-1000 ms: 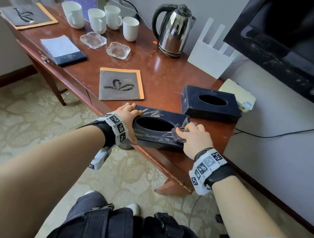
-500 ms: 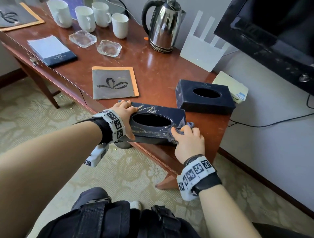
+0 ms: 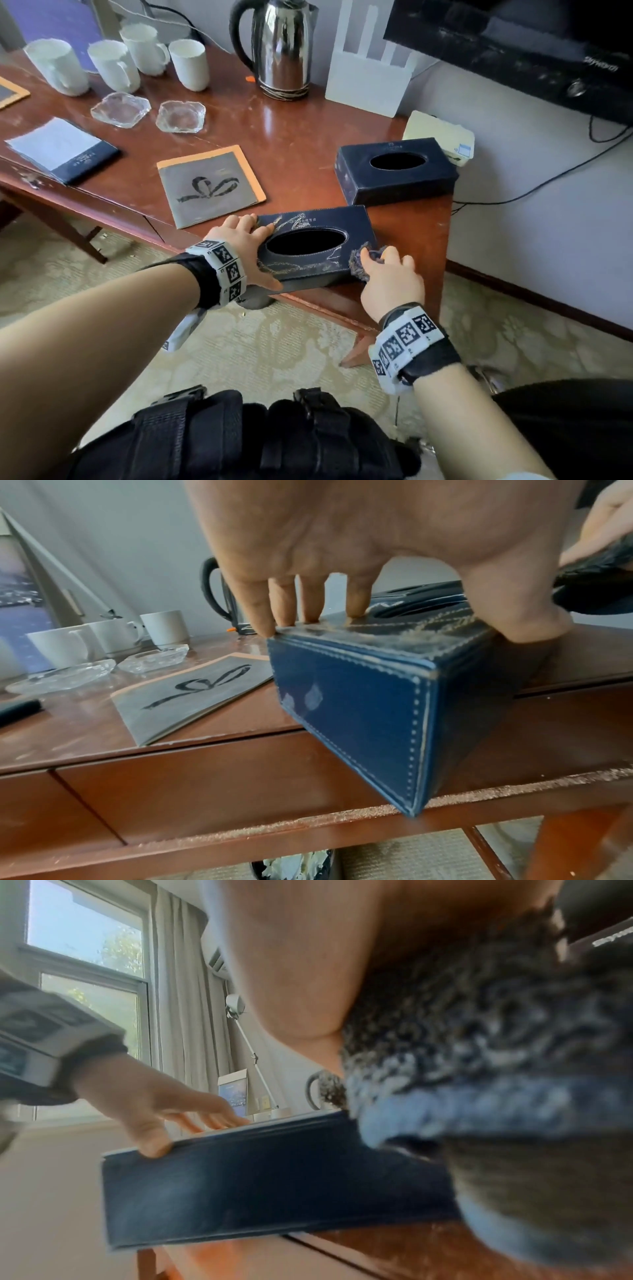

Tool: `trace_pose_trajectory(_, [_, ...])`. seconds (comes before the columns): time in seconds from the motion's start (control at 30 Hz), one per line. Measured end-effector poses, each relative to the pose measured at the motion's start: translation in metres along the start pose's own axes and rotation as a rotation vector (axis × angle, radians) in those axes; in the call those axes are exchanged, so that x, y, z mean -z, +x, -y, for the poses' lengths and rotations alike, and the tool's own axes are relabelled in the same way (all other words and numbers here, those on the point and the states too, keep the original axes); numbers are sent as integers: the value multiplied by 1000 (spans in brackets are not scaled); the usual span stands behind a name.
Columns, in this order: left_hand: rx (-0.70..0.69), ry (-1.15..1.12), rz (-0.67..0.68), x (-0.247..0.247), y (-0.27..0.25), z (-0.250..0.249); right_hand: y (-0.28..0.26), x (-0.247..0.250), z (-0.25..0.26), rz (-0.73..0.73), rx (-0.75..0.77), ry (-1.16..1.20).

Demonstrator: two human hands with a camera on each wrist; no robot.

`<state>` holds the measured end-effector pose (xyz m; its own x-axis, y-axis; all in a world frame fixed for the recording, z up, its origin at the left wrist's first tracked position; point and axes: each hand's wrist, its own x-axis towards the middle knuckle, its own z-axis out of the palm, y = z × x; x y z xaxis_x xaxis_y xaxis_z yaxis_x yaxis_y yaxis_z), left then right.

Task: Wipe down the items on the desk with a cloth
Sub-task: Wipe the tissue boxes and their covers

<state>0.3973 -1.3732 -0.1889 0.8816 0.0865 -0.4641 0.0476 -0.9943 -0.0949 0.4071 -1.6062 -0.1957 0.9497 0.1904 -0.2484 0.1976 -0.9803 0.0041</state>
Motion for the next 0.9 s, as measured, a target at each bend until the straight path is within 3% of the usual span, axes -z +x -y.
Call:
trace_pose_trajectory(0.13, [-74, 111, -4, 2, 5, 9, -3, 5, -9, 86, -120, 261])
trace_pose_trajectory(0.27, [-143, 175, 55, 4, 6, 20, 15, 17, 2, 88, -327, 184])
trace_pose_trajectory(0.33, [-166, 193, 46, 4, 7, 23, 10, 18, 23, 78, -293, 93])
trace_pose_trajectory(0.5, [-202, 178, 6, 1, 6, 27, -17, 1, 58, 105, 35, 119])
trace_pose_trajectory(0.57, [-217, 170, -5, 2, 6, 29, -10, 8, 49, 147, 0, 132])
trace_pose_trajectory(0.73, [-230, 137, -4, 2, 5, 31, 18, 30, 34, 192, -317, 17])
trace_pose_trajectory(0.8, [-232, 122, -1, 2, 6, 32, 17, 28, 51, 177, -300, -67])
trace_pose_trajectory(0.9, [-239, 115, 2, 2, 6, 33, 6, 16, 73, 113, -71, -165])
